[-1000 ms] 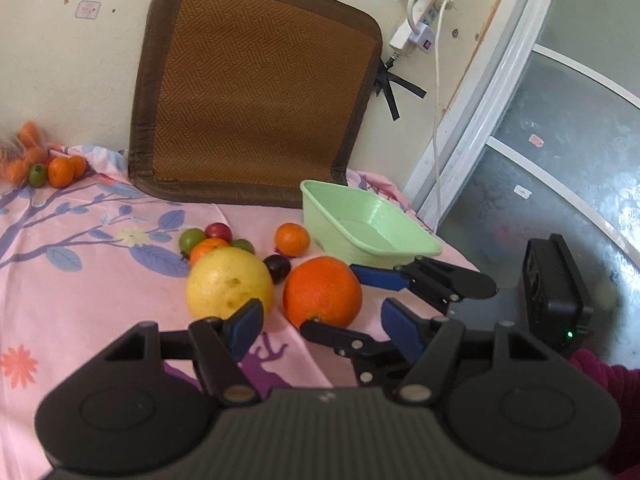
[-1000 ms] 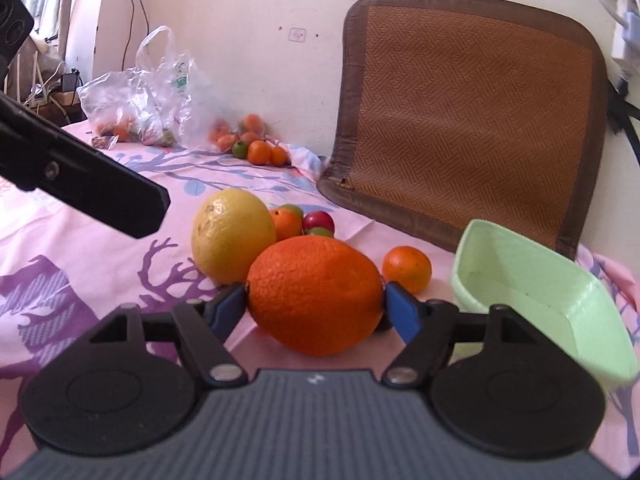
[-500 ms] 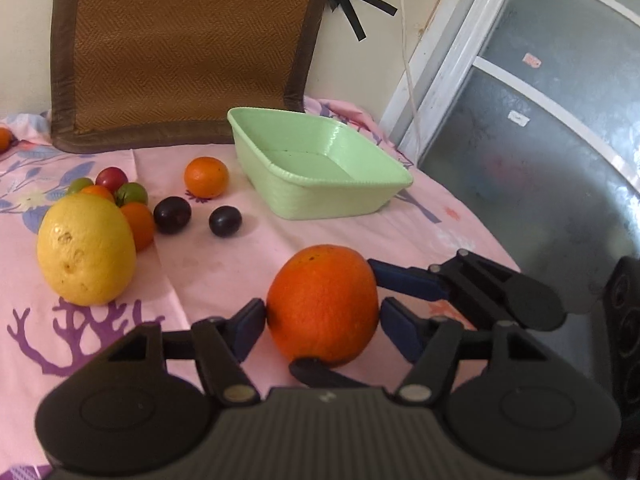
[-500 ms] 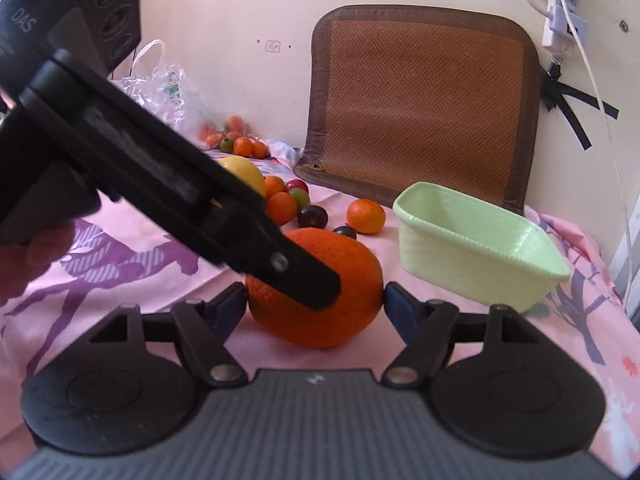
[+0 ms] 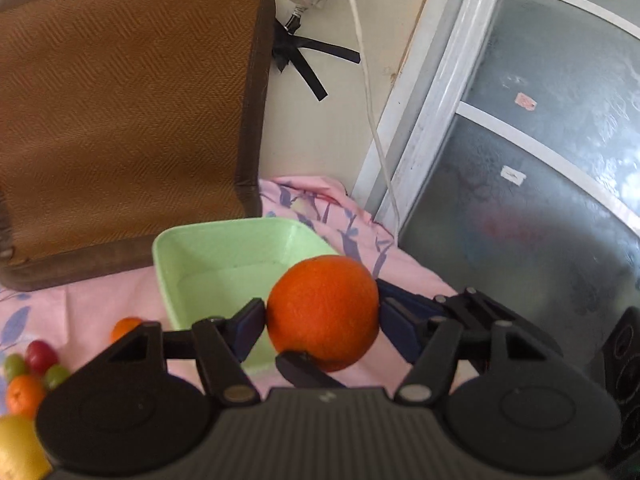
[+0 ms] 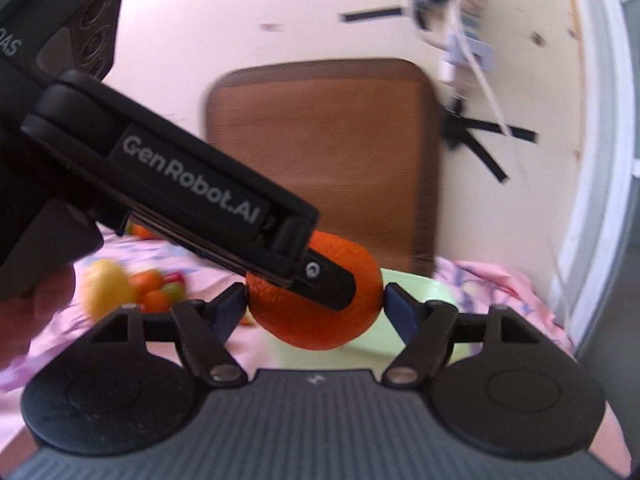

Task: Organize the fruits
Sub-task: 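Carry the orange over the green bowl and open the left tool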

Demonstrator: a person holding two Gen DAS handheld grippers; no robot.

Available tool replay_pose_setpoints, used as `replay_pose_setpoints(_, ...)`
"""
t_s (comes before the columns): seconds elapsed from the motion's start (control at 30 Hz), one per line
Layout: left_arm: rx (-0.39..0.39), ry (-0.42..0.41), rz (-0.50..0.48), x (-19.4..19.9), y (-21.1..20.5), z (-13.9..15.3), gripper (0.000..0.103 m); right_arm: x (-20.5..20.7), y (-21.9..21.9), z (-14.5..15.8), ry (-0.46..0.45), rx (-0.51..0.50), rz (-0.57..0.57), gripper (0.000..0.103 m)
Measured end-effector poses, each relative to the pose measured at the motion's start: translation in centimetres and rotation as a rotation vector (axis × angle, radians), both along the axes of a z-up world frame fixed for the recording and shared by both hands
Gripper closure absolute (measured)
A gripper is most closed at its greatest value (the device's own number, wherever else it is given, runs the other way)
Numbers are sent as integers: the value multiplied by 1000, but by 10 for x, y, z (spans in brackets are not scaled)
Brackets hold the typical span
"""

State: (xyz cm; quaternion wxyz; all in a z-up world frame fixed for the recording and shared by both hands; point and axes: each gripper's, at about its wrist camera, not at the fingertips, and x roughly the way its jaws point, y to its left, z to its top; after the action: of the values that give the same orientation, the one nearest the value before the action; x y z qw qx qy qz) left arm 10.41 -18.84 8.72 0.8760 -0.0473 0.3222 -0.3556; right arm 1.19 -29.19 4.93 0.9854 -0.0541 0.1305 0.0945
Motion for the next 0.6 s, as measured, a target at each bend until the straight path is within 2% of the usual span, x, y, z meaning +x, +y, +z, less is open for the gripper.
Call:
replay_pose_setpoints(0.1,-16,22,8,8,-10,-4,39,11,-14,-1,9,28,-29,26)
replay_pose_setpoints(0.27,0,16,3,-1,-10,-7,39,3,-17,-8,25,37,-35,26)
replay_pose_setpoints(0.6,4,-5,27,-58,22,-3,39,-33,2,-9,-13,37,-24,27)
